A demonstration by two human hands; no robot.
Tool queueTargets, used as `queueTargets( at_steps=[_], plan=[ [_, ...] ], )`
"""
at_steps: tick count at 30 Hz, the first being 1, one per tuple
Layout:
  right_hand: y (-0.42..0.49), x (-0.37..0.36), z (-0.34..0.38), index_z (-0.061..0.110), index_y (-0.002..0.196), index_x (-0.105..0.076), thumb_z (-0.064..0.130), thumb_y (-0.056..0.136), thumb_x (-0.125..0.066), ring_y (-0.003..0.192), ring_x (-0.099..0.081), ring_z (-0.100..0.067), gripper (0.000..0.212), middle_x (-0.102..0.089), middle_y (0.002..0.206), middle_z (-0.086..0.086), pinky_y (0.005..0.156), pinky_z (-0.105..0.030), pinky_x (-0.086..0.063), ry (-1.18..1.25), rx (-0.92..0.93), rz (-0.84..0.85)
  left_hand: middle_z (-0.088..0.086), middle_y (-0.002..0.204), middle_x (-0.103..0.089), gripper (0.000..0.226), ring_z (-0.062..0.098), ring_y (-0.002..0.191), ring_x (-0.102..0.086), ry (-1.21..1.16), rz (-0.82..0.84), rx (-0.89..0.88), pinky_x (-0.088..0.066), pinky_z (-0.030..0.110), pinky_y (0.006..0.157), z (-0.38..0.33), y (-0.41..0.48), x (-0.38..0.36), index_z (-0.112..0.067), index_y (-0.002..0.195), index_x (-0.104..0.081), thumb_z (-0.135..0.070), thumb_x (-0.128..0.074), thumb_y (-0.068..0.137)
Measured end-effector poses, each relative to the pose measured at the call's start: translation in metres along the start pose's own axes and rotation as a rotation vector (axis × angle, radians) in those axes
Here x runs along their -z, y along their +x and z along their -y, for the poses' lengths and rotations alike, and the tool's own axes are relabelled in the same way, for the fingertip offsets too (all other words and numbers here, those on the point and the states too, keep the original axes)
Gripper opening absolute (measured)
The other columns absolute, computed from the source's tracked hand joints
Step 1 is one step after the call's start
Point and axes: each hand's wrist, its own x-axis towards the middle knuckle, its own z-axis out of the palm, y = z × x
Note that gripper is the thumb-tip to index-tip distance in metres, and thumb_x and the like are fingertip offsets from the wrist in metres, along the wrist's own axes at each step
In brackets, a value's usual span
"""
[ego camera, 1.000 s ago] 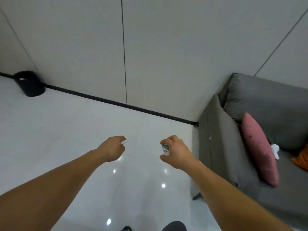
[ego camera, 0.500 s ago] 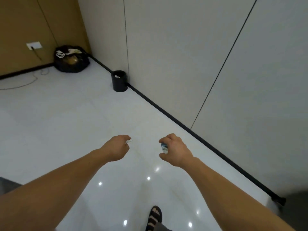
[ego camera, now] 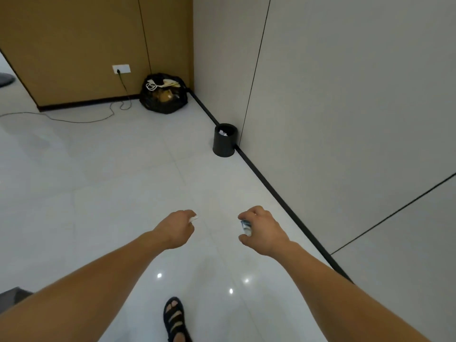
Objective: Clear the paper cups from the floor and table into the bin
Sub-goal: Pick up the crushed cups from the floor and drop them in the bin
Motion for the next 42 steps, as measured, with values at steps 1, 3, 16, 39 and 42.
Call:
queueTargets(
  at_steps=[1, 3, 16, 39, 42],
  plan=[
    [0.022, 0.005, 0.003, 0.029, 0.135, -0.050, 0.035, 0.085, -0.067, 0.123, -0.041, -0.017, 0.053, -0.040, 0.137, 0.004, 0.094, -0.027, -0.042, 0.000, -0.014, 0.003, 0.007, 0.112, -0.060, 0.035, 0.017, 0.082, -0.050, -0.008, -0.004, -0.005, -0.038, 0.024, 0.068, 0.005, 0.021, 0.013, -0.015, 0.129, -0.052, -0.014, -0.039, 0.096],
    [0.063, 0.017, 0.007, 0.029, 0.135, -0.050, 0.035, 0.086, -0.067, 0.123, -0.041, -0.017, 0.053, -0.040, 0.137, 0.004, 0.096, -0.028, -0.043, -0.009, -0.036, 0.010, 0.006, 0.108, -0.060, 0.035, 0.016, 0.078, -0.050, -0.013, -0.006, -0.017, -0.037, 0.025, 0.064, 0.011, 0.061, 0.039, -0.015, 0.128, -0.052, -0.014, -0.039, 0.096],
    [0.301, 0.069, -0.015, 0.028, 0.136, -0.051, 0.035, 0.085, -0.067, 0.123, -0.041, -0.017, 0.053, -0.041, 0.136, 0.004, 0.098, -0.029, -0.043, 0.021, -0.081, -0.027, 0.006, 0.119, -0.057, 0.036, 0.019, 0.088, -0.051, 0.053, 0.043, -0.094, -0.039, 0.026, 0.073, -0.003, 0.300, 0.147, -0.017, 0.129, -0.051, -0.013, -0.038, 0.096],
    [0.762, 0.162, -0.055, 0.028, 0.138, -0.049, 0.037, 0.085, -0.066, 0.125, -0.039, -0.021, 0.057, -0.039, 0.138, 0.002, 0.099, -0.028, -0.038, -0.005, -0.061, 0.071, 0.008, 0.132, -0.055, 0.041, 0.023, 0.112, -0.056, 0.033, 0.084, -0.043, -0.042, 0.024, 0.089, 0.041, 0.731, 0.314, -0.017, 0.138, -0.045, -0.016, -0.041, 0.098],
    [0.808, 0.173, -0.063, 0.028, 0.137, -0.050, 0.037, 0.084, -0.067, 0.125, -0.040, -0.021, 0.056, -0.040, 0.138, 0.002, 0.099, -0.026, -0.037, 0.018, -0.102, 0.031, 0.010, 0.128, -0.057, 0.037, 0.025, 0.110, -0.056, 0.073, 0.125, -0.103, -0.044, 0.030, 0.093, 0.033, 0.793, 0.336, -0.013, 0.133, -0.049, -0.015, -0.042, 0.097]
  ],
)
